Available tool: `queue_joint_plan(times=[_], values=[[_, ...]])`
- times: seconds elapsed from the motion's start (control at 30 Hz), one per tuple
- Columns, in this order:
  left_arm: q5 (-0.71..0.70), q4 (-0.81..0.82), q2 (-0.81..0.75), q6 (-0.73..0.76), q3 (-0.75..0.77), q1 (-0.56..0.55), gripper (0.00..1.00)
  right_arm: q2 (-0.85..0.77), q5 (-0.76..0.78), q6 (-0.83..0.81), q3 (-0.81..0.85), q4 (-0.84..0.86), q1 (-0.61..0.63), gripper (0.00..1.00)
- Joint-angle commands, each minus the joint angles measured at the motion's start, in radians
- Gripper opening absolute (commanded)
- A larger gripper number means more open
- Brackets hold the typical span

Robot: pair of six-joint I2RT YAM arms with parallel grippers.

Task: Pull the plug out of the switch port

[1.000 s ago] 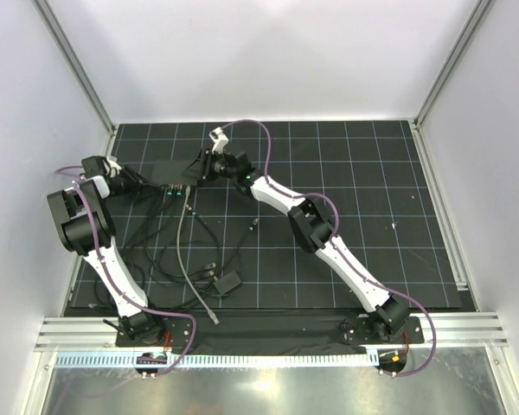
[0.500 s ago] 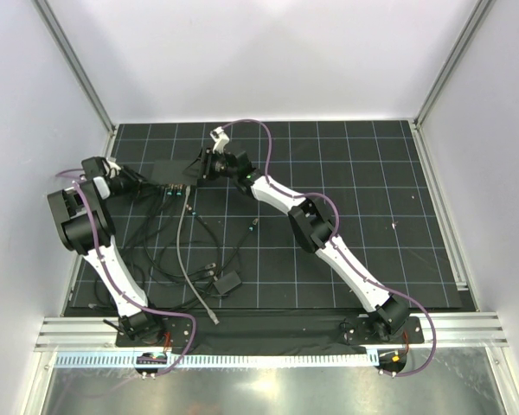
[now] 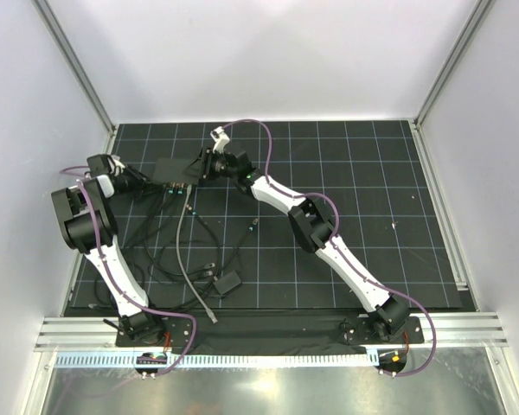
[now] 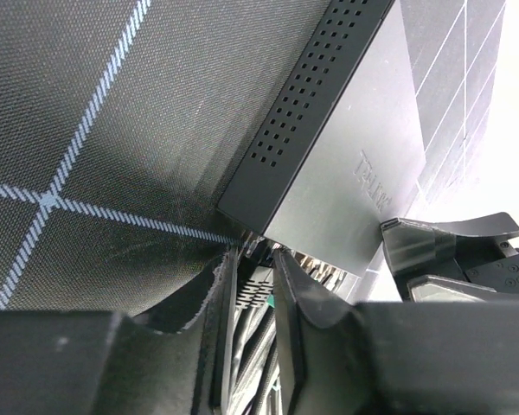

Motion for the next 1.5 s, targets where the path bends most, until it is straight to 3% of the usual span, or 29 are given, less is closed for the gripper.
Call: queue_joint_plan(times=[0.0, 0.33, 0.6, 0.87, 1.37, 1.47], values=[[-0.142, -0.109, 0.076, 0.039, 0.007, -0.017, 0.23, -0.011, 0.013, -0.012, 0.009, -0.013, 0.006, 0.53], [-0.13, -0.276, 0.163, 0.074, 0.119, -0.025, 0.0, -0.016, 0.024, -0.019, 0.003, -0.027, 0.005, 0.52], [-0.158, -0.439, 0.215, 0.134, 0.238, -0.037, 0.0, -0.016, 0.03, -0.009, 0.004, -0.033, 0.005, 0.52], [0.011, -0.413, 0.211, 0.143, 0.202, 0.029, 0.0, -0.019, 0.027, -0.006, 0.003, -0.032, 0.003, 0.52], [-0.113, -0.512, 0.131, 0.248, 0.229, 0.039, 0.0, -0.017, 0.024, 0.006, 0.003, -0.033, 0.003, 0.51], [-0.115, -0.435, 0.047, 0.22, 0.183, 0.052, 0.0, -0.019, 0.024, 0.004, 0.001, -0.03, 0.003, 0.51]])
